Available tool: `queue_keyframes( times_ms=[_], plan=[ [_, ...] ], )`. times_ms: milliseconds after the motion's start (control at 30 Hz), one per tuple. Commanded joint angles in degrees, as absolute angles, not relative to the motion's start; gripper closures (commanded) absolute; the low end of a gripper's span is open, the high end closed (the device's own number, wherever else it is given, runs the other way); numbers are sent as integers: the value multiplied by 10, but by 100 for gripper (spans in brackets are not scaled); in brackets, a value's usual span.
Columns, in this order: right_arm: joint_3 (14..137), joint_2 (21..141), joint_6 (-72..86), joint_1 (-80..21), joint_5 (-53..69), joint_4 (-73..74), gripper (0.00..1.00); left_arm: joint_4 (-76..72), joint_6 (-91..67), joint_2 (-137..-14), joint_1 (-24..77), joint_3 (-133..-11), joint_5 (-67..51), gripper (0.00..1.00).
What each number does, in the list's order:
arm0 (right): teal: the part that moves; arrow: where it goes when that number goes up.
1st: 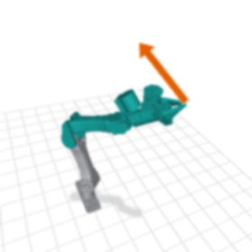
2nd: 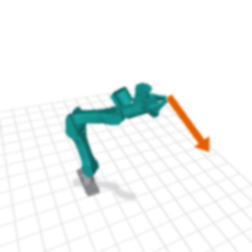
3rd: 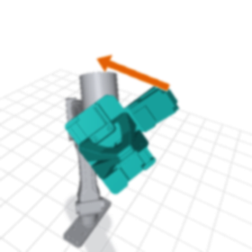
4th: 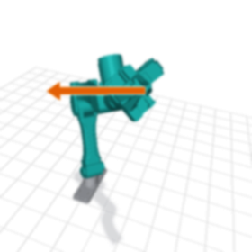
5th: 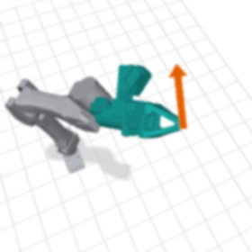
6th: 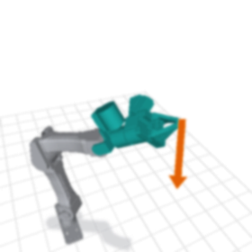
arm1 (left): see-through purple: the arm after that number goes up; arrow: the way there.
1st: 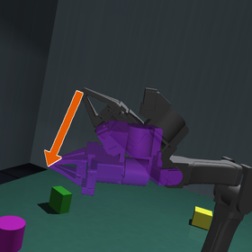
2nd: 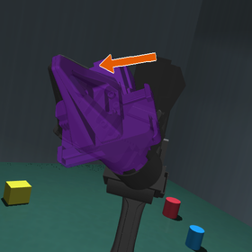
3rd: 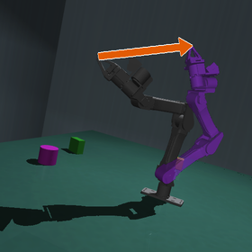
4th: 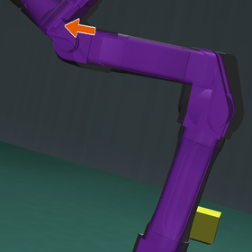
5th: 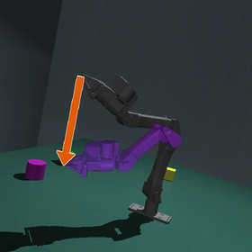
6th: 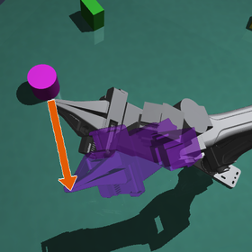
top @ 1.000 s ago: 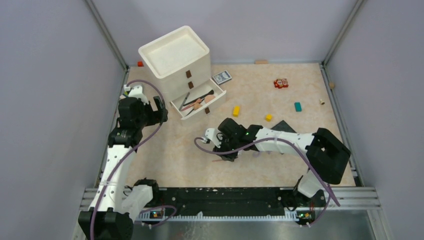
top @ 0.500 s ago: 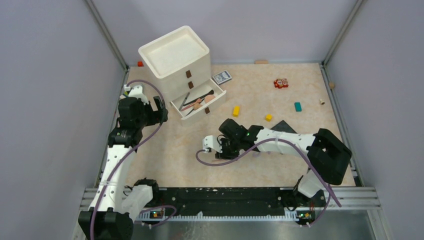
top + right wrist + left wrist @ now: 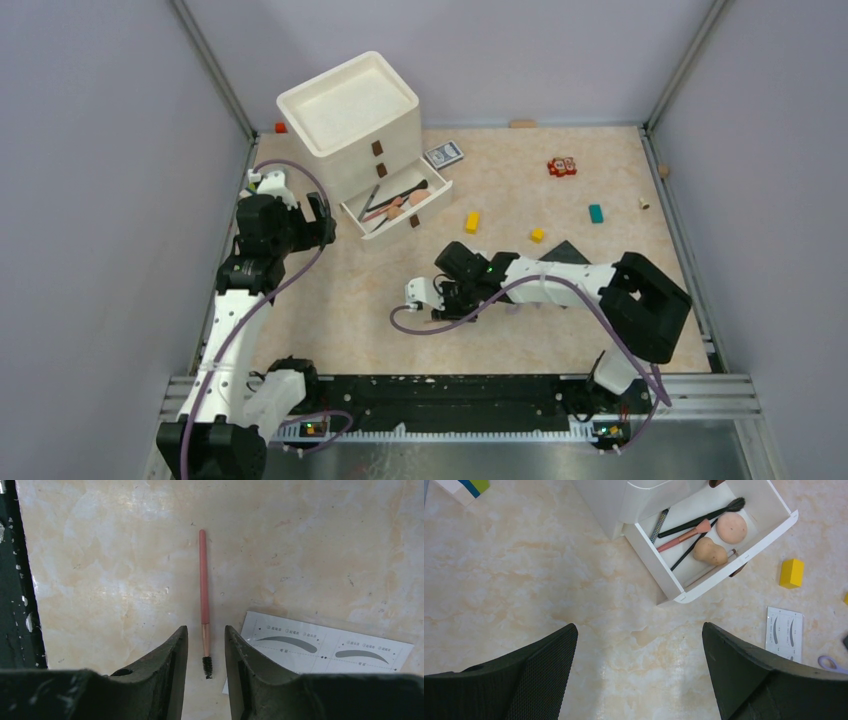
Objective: Organize the makeup
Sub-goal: Pick up the makeup brush from the center of the board.
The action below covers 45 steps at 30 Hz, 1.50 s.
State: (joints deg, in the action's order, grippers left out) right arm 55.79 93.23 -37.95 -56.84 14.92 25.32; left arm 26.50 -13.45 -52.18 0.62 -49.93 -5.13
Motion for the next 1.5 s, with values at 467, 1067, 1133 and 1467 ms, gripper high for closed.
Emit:
queue_keyframes(
  times_ms=[467, 1067, 1133, 1467],
  plan=[
    [561, 988, -388, -578, 169, 277, 80, 236, -139, -520, 4, -501, -57, 1],
    [535, 904, -359, -577, 191, 197, 100, 237, -141, -519, -12, -502, -53, 1],
    [525, 885, -334, -573, 193, 158, 100, 238, -141, -518, -13, -502, -53, 1],
    [473, 843, -82, -481, 64, -127, 100, 237, -142, -516, -14, -502, -55, 1]
  ],
)
